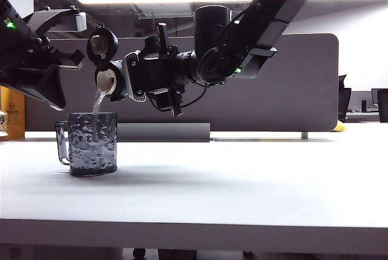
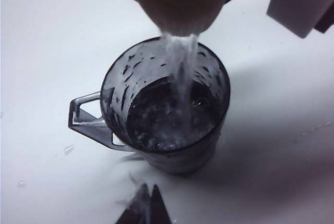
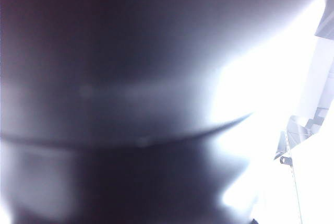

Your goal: Pick up the black thermos, pour some water into the cup, then place the black thermos back on the table.

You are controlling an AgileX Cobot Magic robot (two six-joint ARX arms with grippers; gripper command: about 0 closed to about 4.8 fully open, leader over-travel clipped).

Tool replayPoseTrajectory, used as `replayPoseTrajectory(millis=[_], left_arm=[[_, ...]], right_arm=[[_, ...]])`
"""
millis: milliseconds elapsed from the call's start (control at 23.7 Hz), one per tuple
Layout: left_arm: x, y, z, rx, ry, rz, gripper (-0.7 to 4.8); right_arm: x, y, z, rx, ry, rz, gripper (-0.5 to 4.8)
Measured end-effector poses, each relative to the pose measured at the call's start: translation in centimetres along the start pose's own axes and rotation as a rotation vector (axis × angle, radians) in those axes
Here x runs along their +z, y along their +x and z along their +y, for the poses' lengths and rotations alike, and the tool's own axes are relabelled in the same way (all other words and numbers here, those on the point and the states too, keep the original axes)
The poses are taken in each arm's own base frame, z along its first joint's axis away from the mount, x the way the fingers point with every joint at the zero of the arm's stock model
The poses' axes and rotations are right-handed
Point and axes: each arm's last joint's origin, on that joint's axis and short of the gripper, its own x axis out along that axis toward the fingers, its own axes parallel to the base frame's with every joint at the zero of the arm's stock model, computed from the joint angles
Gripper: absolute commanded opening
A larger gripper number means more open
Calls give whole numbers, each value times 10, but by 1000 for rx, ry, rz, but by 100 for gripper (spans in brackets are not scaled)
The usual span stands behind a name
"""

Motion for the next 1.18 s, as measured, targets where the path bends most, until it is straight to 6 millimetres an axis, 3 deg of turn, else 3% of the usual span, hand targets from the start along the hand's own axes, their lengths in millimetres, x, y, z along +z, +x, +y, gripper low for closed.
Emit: replayPoseTrajectory(millis=[845, 1014, 1183], left_arm=[[-1, 0, 0, -1, 1, 7, -5], [-1, 0, 0, -1, 1, 7, -5], [-1, -4, 0, -2, -1, 20, -5]], right_arm=[[0, 0, 0, 0, -47, 0, 144], [0, 0, 0, 4, 74, 21, 144], [-2, 0, 0, 2, 412, 88, 144]])
